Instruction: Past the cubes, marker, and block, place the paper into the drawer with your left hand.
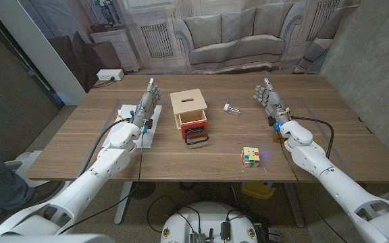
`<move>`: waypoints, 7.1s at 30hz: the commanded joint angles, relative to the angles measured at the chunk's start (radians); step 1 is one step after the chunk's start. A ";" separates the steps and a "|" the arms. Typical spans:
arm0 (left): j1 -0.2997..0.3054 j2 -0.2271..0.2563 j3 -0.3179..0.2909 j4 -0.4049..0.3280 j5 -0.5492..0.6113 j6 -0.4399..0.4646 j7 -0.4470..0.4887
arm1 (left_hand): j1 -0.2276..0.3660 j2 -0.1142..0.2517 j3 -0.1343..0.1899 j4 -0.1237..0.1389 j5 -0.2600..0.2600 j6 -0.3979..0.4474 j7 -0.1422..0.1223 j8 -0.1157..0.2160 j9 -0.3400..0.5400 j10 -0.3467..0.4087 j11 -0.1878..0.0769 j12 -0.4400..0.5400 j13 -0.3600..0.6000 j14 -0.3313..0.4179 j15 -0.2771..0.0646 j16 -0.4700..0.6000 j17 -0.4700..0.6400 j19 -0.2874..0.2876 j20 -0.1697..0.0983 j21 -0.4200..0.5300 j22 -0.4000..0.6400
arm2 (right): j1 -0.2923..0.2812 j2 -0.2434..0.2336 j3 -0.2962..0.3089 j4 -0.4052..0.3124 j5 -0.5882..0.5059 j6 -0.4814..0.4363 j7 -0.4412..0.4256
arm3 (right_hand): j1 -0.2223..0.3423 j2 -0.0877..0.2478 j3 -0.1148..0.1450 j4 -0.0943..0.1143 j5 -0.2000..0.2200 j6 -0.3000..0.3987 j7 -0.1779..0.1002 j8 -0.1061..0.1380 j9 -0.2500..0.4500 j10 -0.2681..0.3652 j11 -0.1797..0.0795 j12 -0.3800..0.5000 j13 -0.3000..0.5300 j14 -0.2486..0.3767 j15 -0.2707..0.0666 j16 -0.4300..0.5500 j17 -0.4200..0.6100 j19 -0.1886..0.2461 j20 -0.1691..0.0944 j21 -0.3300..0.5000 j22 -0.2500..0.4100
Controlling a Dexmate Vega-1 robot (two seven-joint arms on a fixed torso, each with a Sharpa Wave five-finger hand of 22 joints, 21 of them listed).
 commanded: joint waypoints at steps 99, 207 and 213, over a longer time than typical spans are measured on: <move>0.227 0.178 -0.206 -0.259 0.195 0.010 0.120 | 0.119 0.069 -0.016 -0.044 0.028 0.217 -0.010 0.035 0.004 0.214 -0.017 0.042 0.004 0.220 -0.026 0.024 0.004 0.219 -0.030 0.038 0.005 | -0.088 0.181 0.223 -0.124 -0.246 -0.087 0.091 | 0.015 0.020 0.003 -0.005 -0.002 -0.012 0.008 -0.004 0.002 -0.030 0.003 -0.013 0.006 -0.006 0.011 -0.008 0.005 0.012 -0.013 -0.051 0.005; 0.334 0.228 -0.245 -0.459 0.855 0.486 0.401 | 0.219 0.068 -0.035 -0.088 0.064 0.298 -0.036 0.030 0.006 0.278 -0.055 0.026 0.006 0.289 -0.054 0.013 0.004 0.257 -0.030 0.016 0.005 | -0.140 0.191 0.223 -0.186 -0.230 -0.090 0.053 | 0.012 0.026 -0.009 -0.008 -0.004 -0.006 0.005 -0.001 0.003 -0.028 0.006 -0.007 0.007 -0.002 0.014 -0.006 0.005 0.030 -0.006 -0.094 0.007; 0.317 0.232 -0.230 -0.461 0.895 0.522 0.366 | 0.225 0.068 -0.035 -0.090 0.066 0.302 -0.035 0.030 0.006 0.281 -0.056 0.026 0.006 0.292 -0.052 0.013 0.004 0.251 -0.030 0.012 0.005 | -0.139 0.193 0.221 -0.195 -0.232 -0.106 0.041 | 0.012 0.027 -0.009 -0.009 -0.004 -0.005 0.005 -0.001 0.003 -0.027 0.006 -0.007 0.007 0.000 0.013 -0.005 0.005 0.031 -0.006 -0.096 0.007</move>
